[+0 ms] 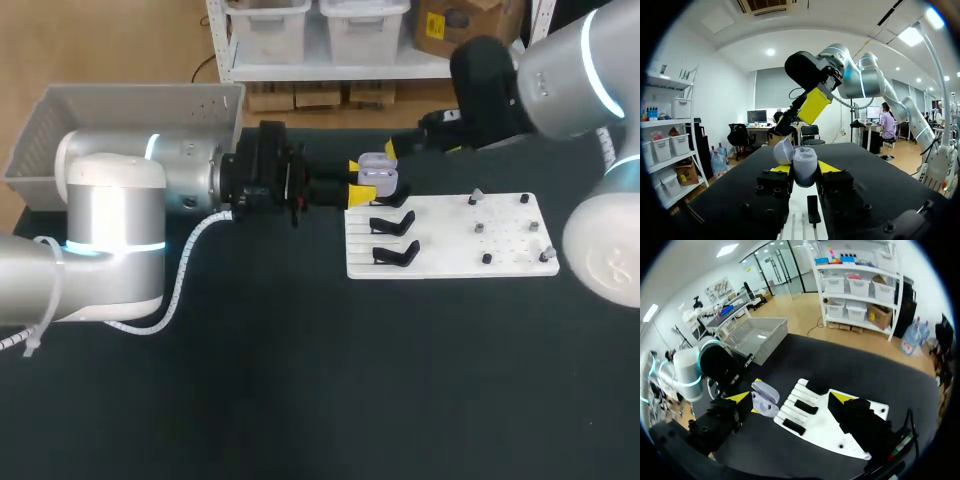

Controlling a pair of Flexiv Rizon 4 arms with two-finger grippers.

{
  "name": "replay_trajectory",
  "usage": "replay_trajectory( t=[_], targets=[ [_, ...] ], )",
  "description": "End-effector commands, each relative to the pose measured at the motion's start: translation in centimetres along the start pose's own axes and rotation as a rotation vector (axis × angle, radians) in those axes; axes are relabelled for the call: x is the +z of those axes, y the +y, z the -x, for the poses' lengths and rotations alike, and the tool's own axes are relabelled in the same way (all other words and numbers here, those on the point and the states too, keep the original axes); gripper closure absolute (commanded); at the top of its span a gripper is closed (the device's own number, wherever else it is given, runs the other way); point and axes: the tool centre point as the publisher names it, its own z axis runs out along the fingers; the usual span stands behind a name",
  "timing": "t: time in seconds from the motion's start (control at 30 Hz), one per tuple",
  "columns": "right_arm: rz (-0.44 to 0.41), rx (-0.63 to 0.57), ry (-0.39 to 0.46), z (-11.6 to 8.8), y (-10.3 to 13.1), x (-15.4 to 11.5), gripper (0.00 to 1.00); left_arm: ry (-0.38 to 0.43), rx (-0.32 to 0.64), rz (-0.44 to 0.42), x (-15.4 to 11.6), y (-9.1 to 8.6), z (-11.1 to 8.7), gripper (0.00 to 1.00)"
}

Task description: Pick up each earbud case from the left stands, insert the matching earbuds, close the lid, and place the case in the box.

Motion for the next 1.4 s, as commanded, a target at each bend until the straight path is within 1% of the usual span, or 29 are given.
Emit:
replay_trajectory(
  t=[0.03, 0.13, 0.17, 0.33, 0.47, 0.53, 0.6, 0.73, 0.93, 1.13, 1.2, 1.27, 1.33, 1.4],
  targets=[
    [-0.310, -0.133, 0.030, -1.4, 0.3, -4.2, 0.00, -0.018, 0.013, -0.012, 0.1, -0.3, 0.1, 1.00],
    [-0.375, -0.162, 0.076, -2.0, -0.5, -5.4, 0.00, -0.036, 0.016, -0.029, 0.1, -0.4, 0.1, 1.00],
    [-0.398, -0.165, 0.093, -2.4, -1.1, -5.9, 0.00, -0.043, 0.018, -0.035, 0.2, -0.4, 0.1, 1.00],
    [-0.465, -0.151, 0.173, -4.6, -3.4, -7.2, 0.00, -0.048, 0.021, -0.046, 0.4, -0.5, 0.1, 1.00],
    [-0.481, -0.125, 0.247, -6.8, -5.3, -7.7, 0.00, -0.047, 0.022, -0.046, 0.4, -0.5, 0.1, 1.00],
    [-0.495, -0.119, 0.299, -8.0, -6.3, -7.7, 0.00, -0.047, 0.022, -0.046, 0.4, -0.5, 0.1, 1.00],
    [-0.494, -0.101, 0.328, -8.9, -7.2, -7.7, 0.00, -0.047, 0.022, -0.046, 0.4, -0.5, 0.1, 1.00],
    [-0.465, -0.075, 0.394, -10.5, -8.7, -7.3, 0.00, -0.047, 0.022, -0.046, 0.4, -0.5, 0.1, 1.00],
    [-0.440, -0.039, 0.484, -13.1, -10.7, -6.1, 0.00, -0.047, 0.022, -0.046, 0.4, -0.5, 0.1, 1.00],
    [-0.410, -0.006, 0.543, -15.1, -12.2, -5.1, 0.00, -0.047, 0.022, -0.046, 0.4, -0.5, 0.1, 1.00],
    [-0.405, -0.002, 0.560, -15.6, -12.5, -4.7, 0.06, -0.047, 0.022, -0.046, 0.4, -0.5, 0.1, 1.00],
    [-0.403, 0.006, 0.576, -16.2, -13.0, -4.2, 0.07, -0.047, 0.022, -0.046, 0.4, -0.5, 0.1, 1.00],
    [-0.404, 0.015, 0.582, -16.7, -13.5, -3.8, 0.12, -0.047, 0.022, -0.046, 0.4, -0.5, 0.1, 1.00],
    [-0.421, 0.017, 0.594, -17.3, -13.9, -3.5, 0.14, -0.047, 0.022, -0.046, 0.4, -0.5, 0.1, 1.00]
  ],
)
